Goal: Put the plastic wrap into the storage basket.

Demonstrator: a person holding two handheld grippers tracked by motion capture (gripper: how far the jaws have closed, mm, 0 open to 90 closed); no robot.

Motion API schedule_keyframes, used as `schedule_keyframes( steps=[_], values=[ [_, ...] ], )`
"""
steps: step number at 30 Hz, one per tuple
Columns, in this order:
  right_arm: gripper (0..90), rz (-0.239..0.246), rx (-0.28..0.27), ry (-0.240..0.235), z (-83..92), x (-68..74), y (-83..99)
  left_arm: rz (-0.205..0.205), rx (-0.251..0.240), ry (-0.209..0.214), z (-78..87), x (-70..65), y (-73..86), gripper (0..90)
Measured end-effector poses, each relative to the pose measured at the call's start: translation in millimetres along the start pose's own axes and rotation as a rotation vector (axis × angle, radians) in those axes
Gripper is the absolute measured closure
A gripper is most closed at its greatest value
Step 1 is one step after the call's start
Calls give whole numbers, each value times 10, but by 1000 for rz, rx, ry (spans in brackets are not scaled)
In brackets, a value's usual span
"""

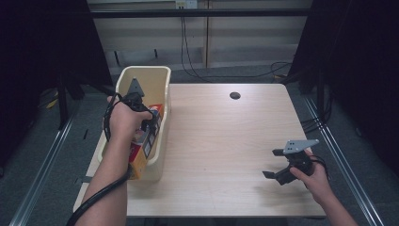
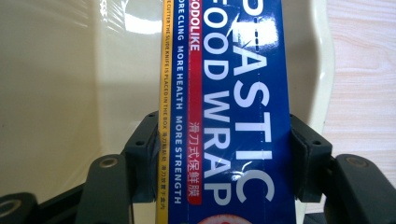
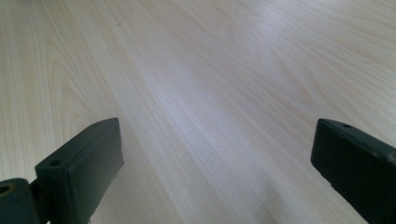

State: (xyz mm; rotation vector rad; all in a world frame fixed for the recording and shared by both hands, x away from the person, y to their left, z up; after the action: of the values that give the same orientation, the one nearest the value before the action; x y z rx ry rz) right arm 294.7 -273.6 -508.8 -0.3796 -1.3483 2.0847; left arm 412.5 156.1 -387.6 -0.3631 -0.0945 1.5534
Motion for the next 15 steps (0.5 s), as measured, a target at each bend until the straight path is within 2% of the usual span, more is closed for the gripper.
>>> schedule_keyframes(
  steps=[7, 15],
  values=[
    [22, 3, 1, -1, -6, 0, 4, 1, 7, 7, -27, 14, 5, 399],
    [22, 2, 2, 3, -4, 0, 3, -4, 7, -5, -61, -6, 16, 397]
  ],
)
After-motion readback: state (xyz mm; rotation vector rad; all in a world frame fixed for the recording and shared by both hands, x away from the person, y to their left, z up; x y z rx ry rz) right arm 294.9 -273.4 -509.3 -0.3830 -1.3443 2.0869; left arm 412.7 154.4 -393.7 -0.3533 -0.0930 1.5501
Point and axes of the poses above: each handheld gripper's, and its own axes: z roughly backward along the jaws, y roughly out of its underside, x roughly to its left, the point moved 6 cm from there along -z, roughly forward along the jaws, and after that the axes turned 15 degrees about -x, right-handed, at the moved point
